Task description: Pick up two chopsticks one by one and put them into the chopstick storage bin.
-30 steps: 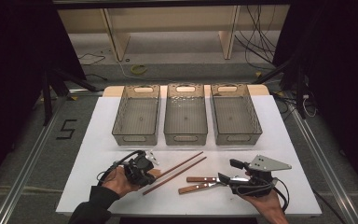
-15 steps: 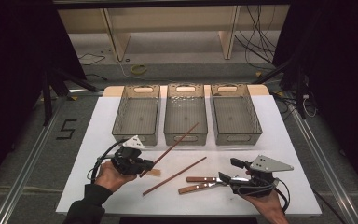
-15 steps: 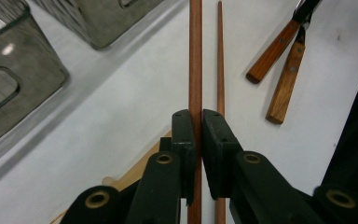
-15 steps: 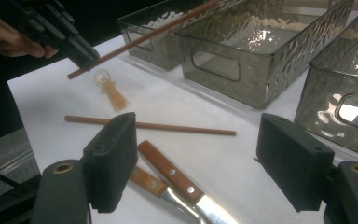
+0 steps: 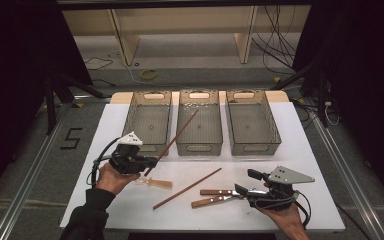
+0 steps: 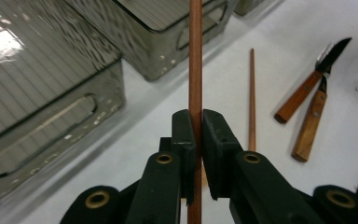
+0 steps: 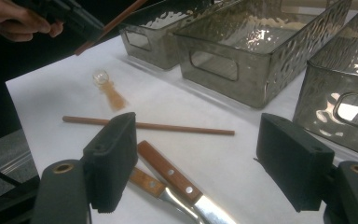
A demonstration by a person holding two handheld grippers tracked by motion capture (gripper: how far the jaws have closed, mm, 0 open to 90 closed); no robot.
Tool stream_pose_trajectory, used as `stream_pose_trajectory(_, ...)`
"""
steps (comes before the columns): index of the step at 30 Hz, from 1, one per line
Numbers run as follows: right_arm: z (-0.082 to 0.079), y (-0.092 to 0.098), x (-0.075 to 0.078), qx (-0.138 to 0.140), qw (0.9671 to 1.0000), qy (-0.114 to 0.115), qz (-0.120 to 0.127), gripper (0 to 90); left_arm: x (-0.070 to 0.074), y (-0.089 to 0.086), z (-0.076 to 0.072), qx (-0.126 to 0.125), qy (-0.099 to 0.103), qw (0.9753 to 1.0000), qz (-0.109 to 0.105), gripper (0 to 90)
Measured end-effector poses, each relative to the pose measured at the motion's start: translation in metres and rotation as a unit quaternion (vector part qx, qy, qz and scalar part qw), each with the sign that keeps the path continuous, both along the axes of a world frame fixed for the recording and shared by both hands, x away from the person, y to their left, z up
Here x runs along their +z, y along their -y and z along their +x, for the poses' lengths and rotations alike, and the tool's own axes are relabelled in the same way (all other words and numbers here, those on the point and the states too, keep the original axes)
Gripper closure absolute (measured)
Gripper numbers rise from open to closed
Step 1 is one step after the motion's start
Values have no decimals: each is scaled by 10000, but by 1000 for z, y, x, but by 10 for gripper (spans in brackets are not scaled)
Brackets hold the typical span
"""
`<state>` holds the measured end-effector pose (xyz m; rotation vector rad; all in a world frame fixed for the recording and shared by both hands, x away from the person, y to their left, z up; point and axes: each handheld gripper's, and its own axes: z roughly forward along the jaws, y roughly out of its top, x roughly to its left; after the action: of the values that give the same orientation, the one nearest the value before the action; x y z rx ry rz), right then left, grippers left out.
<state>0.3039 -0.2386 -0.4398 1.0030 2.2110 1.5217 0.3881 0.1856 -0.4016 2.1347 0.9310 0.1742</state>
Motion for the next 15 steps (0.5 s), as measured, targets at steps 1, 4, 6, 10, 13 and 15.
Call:
stream_pose_trajectory(1, 0, 0, 0, -3, 10000, -2, 3, 297, 1, -1, 2, 55, 17, 10000, -19, 836)
stream_pose_trajectory(4, 0, 0, 0, -6, 10000, 0, 6, 297, 3, -5, 8, 184, 73, 9998, -82, 837)
stream_pose_trajectory(6, 1, 0, 0, -7, 10000, -1, 13, 298, 4, -7, 11, 281, 92, 9995, -128, 836)
stream_pose_trajectory(10, 1, 0, 0, -7, 10000, -4, 10, 298, 9, -11, 20, 410, 109, 9989, -186, 837)
stream_pose_trajectory(13, 1, 0, -1, -4, 10000, -9, 4, 297, 10, -13, 28, 525, 61, 9984, -214, 837)
stream_pose_trajectory(15, 1, 0, -1, -8, 10000, -11, 8, 298, 10, -14, 32, 587, 70, 9980, -213, 837)
